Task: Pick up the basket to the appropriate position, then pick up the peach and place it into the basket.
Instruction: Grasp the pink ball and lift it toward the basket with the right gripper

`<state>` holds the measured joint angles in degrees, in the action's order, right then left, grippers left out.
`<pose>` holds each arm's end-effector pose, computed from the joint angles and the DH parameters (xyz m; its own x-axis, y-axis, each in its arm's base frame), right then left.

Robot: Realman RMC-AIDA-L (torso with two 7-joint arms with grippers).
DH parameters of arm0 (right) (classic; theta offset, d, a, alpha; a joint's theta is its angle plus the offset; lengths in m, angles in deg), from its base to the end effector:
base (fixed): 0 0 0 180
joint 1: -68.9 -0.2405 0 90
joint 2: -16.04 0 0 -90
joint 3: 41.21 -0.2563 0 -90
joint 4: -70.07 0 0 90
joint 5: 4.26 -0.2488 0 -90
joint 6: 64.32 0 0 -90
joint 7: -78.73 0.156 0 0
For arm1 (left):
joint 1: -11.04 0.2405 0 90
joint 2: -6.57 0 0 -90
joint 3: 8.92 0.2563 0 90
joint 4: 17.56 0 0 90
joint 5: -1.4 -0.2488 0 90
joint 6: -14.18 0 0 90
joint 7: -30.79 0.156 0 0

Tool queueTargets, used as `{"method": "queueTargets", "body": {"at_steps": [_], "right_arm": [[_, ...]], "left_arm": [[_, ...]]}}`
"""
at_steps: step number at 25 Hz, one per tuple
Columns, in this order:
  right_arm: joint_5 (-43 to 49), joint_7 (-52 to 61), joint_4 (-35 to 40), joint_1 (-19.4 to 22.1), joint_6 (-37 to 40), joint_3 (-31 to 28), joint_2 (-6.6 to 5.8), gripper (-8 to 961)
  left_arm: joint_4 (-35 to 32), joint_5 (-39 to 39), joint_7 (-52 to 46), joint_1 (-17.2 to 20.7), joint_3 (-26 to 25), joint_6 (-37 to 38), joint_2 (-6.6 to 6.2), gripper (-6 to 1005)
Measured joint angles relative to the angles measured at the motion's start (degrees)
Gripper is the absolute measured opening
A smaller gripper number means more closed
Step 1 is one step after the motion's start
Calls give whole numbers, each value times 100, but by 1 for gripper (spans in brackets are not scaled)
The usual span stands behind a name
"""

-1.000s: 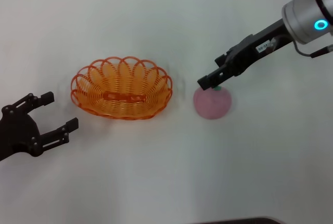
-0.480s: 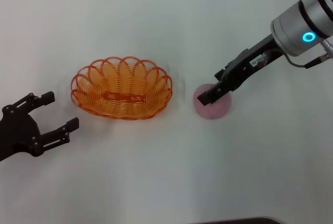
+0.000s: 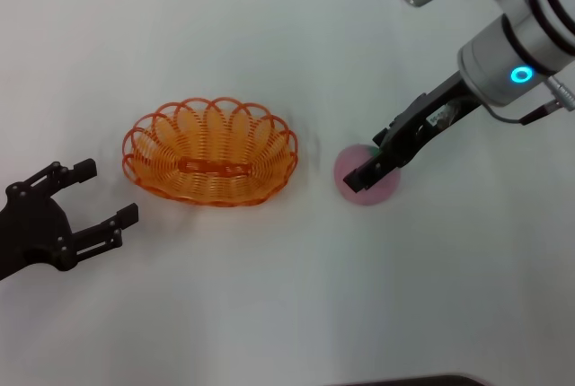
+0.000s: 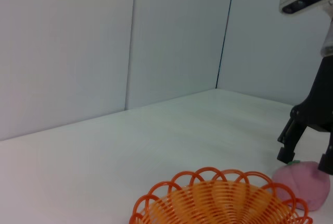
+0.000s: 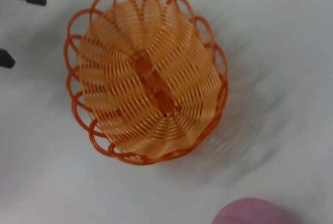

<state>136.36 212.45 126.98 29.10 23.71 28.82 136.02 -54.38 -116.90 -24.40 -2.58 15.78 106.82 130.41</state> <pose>0.2035 0.3936 -0.0444 0.7247 -0.6643 0.1831 -0.6379 -0.7472 -0.1865 -0.3721 0.2552 -0.0176 0.7883 0.2574 0.5589 0.5077 -0.7853 -0.3544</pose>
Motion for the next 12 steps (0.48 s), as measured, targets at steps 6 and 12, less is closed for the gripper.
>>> {"method": "queueTargets", "body": {"at_steps": [6,12], "right_arm": [[0,53,-108,-12,-143,238,0,950],[0,80,-110,-13,-202,289,0,949]], "left_arm": [[0,-9,0,6,0,24,2,861],[0,-30,0,-2,0,51,7,861]]}}
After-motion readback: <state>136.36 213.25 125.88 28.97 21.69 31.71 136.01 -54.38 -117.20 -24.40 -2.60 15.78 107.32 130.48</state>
